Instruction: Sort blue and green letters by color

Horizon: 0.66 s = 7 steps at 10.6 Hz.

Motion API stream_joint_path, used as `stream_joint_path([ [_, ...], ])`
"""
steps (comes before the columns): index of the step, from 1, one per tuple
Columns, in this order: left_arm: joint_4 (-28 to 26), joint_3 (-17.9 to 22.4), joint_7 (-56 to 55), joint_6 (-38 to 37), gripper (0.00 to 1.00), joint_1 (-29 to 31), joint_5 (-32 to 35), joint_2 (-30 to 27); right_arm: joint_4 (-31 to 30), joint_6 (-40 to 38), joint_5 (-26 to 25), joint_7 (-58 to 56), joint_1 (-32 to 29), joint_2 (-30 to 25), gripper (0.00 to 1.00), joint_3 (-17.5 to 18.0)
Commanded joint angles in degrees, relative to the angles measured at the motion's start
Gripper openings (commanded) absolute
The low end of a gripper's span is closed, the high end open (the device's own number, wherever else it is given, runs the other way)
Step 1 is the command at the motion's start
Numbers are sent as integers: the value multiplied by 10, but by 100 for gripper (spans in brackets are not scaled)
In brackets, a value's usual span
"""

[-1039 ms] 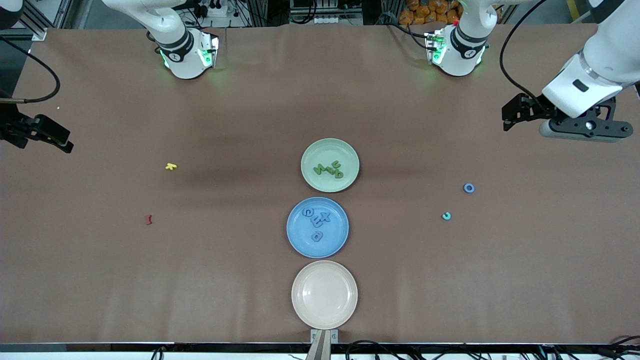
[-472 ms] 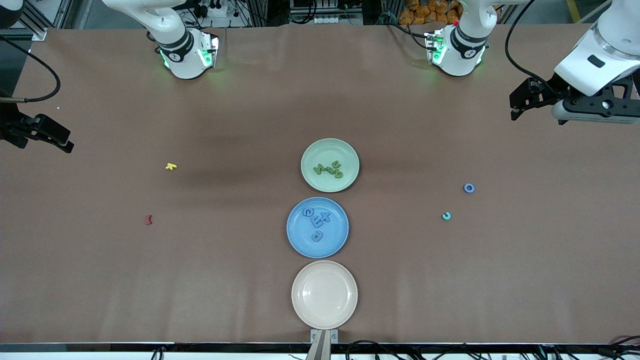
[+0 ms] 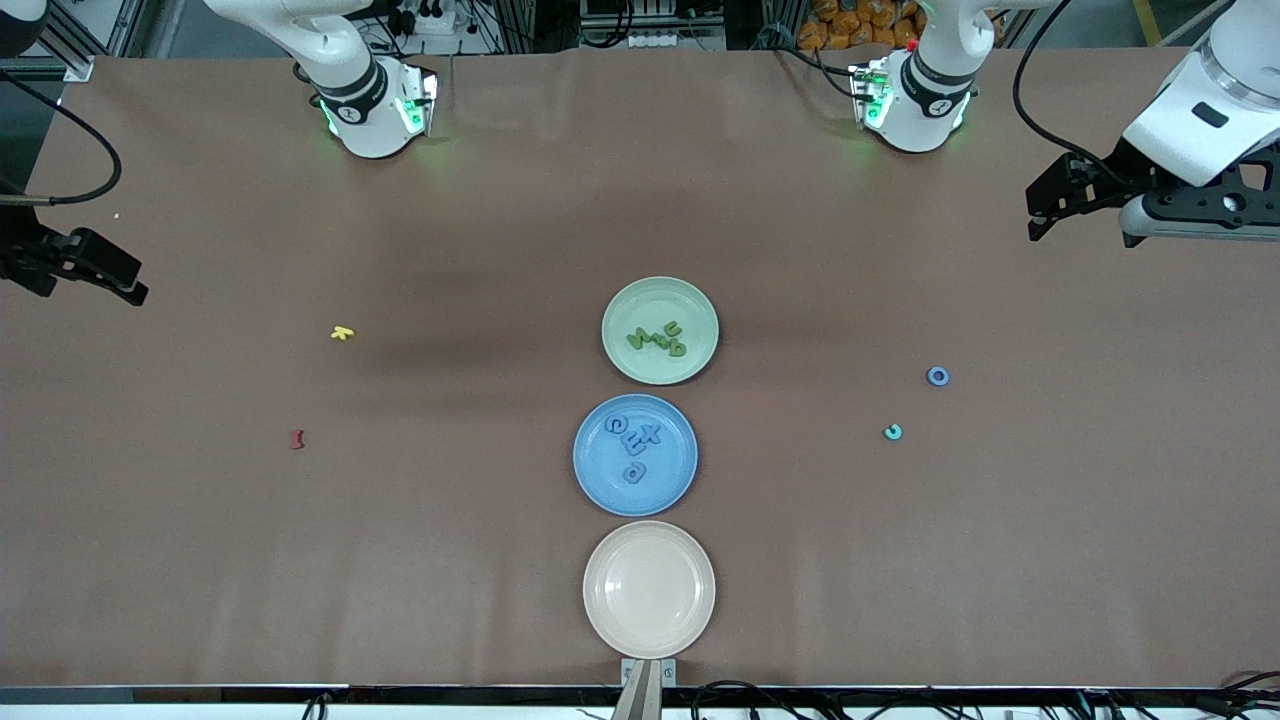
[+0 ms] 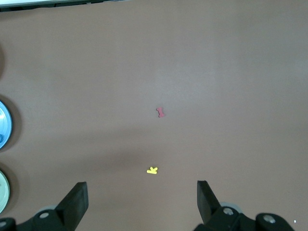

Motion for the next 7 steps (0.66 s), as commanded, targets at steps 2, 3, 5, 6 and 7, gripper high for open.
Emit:
stream_joint_path([
  [2,6,5,-11,-1,100,-4,-21,6,16,-10,3,6,-8,10,100,7],
  [3,6,5,-21,-2,100,-4,-20,6,16,-10,2,6,-8,10,100,8],
  [5,5,6,-37,-2,100,0,-16,4,16,-10,2,6,-7,10,100,7],
  [6,5,10,-38,-2,100,1,-15,2,16,-11,2,6,-7,10,100,7],
  [7,5,13,-38,-2,100,1,-15,3,16,-11,2,6,-7,10,100,7],
])
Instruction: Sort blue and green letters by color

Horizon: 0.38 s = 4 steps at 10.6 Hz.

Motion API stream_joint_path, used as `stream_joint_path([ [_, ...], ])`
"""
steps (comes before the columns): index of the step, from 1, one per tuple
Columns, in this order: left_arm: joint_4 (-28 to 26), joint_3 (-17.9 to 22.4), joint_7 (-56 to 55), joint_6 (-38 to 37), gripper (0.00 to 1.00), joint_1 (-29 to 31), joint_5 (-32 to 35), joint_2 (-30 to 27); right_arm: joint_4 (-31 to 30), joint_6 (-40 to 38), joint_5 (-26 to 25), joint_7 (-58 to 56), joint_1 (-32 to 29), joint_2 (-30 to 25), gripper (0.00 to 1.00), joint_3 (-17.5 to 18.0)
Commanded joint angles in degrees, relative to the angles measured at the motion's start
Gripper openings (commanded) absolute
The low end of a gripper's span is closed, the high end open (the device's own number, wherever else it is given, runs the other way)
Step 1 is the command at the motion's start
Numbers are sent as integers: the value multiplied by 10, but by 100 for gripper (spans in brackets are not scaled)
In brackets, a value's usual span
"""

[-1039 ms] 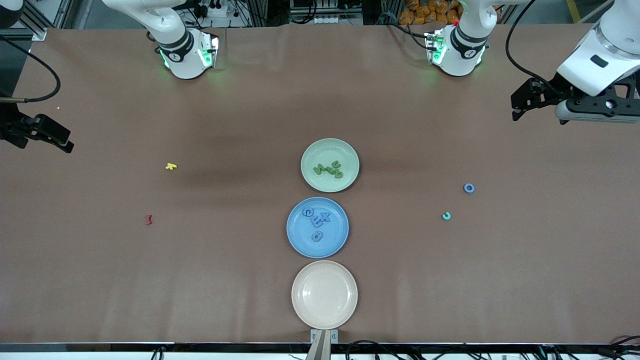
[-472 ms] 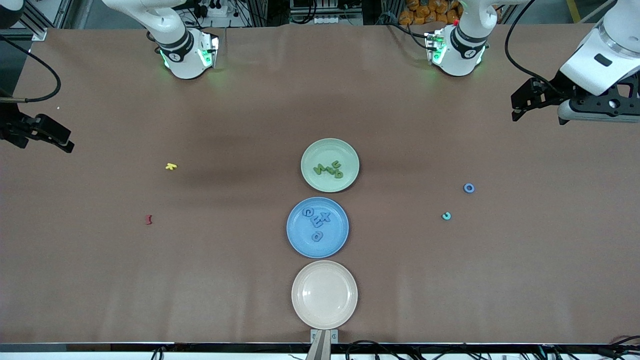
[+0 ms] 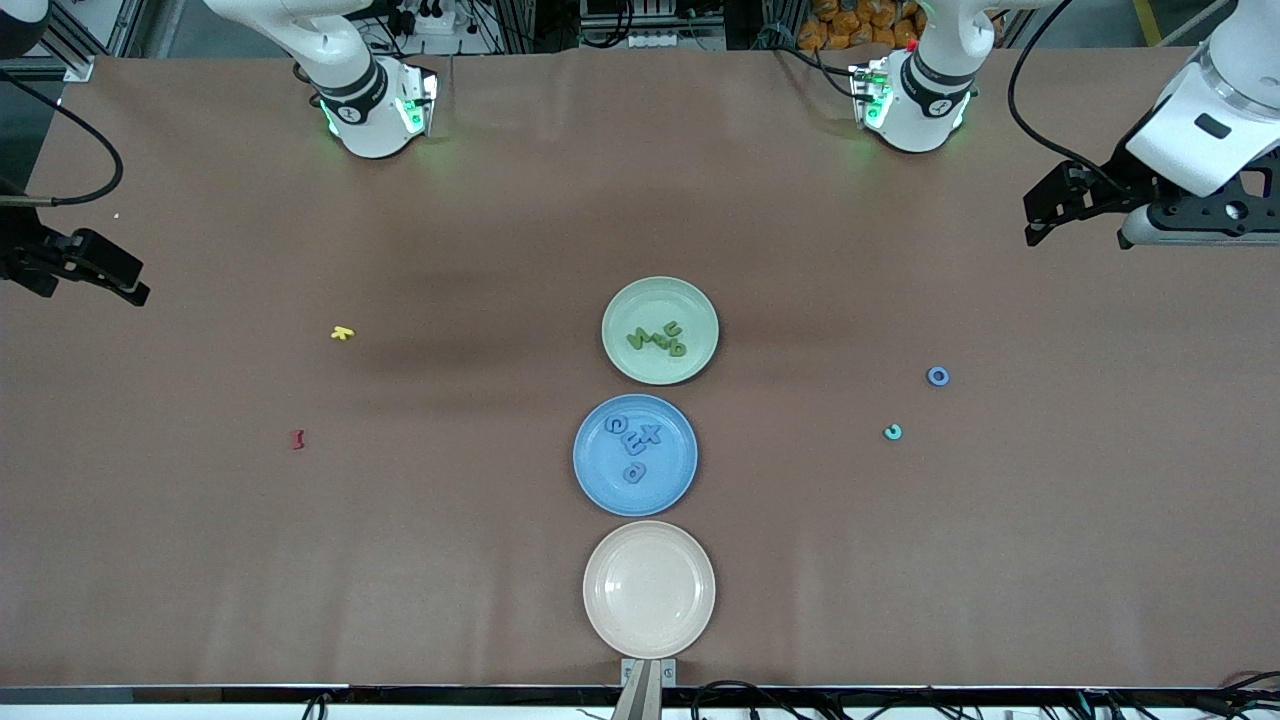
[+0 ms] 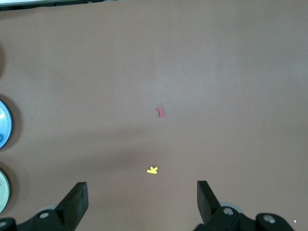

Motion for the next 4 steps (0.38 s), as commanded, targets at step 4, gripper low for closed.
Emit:
stream_joint_path([
  [4,4,20,-6,-3,100,0,-8,-4,16,-11,2,6,-6,9,100,6],
])
